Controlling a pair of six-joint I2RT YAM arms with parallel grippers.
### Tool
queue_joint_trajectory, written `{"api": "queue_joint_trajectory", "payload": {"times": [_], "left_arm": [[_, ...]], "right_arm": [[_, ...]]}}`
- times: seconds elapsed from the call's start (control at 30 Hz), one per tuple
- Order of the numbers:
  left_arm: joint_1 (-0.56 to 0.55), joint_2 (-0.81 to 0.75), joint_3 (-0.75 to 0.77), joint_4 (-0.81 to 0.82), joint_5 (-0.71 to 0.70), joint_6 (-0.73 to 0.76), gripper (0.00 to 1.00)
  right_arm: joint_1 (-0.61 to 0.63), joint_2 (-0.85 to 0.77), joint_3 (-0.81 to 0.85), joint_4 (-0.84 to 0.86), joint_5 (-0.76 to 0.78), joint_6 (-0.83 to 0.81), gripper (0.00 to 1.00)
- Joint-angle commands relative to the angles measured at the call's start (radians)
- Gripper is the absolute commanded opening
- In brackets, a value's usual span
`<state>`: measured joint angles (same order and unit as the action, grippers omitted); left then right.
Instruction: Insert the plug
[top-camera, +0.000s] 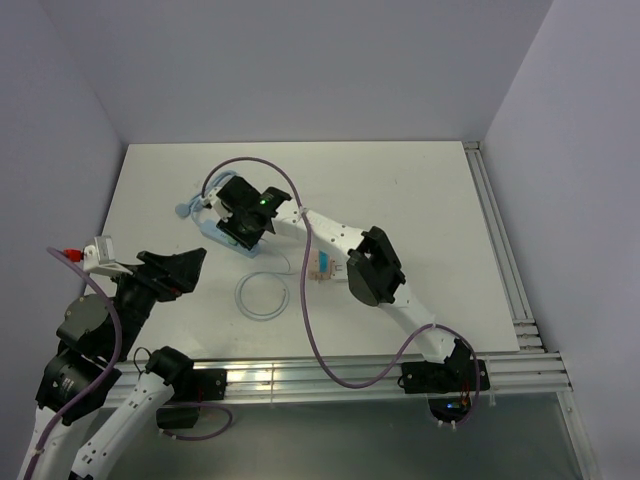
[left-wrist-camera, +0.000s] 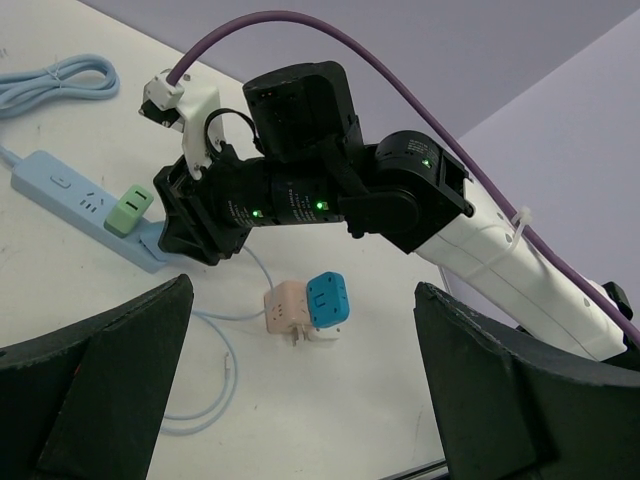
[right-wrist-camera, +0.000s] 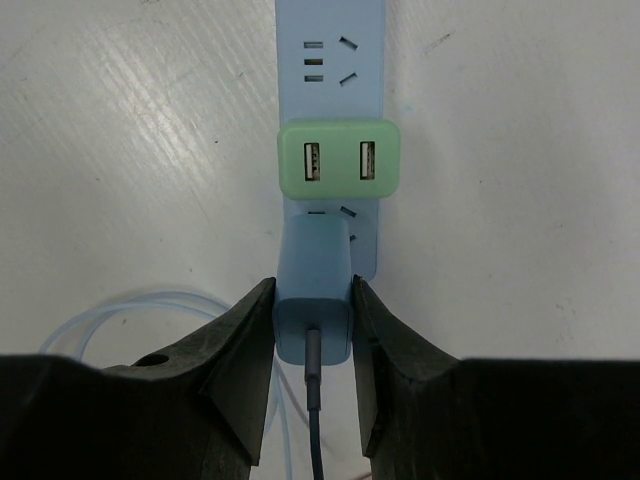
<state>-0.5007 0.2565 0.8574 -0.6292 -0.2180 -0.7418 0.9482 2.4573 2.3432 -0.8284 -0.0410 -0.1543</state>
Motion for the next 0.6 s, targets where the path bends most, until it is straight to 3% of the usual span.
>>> {"api": "queue_joint_trajectory", "payload": {"times": [0.0, 0.27, 0.57], "left_arm": [[0.002, -0.013, 0.005, 0.019, 0.005, 0.016, 0.97], [0.002, -0.005, -0.001, 0.029, 0.029, 0.007, 0.97], [0.002, 0.000, -0.008, 0.036, 0.043, -0.008, 0.96]], "right_arm": [[0.012, 0.038, 0.022, -0.100, 0.020, -0.045, 0.00], [0.012, 0.009, -0.007, -0.201, 0.010, -0.096, 0.00], [0.011, 0.020, 0.001, -0.101, 0.039, -0.077, 0.00]]}}
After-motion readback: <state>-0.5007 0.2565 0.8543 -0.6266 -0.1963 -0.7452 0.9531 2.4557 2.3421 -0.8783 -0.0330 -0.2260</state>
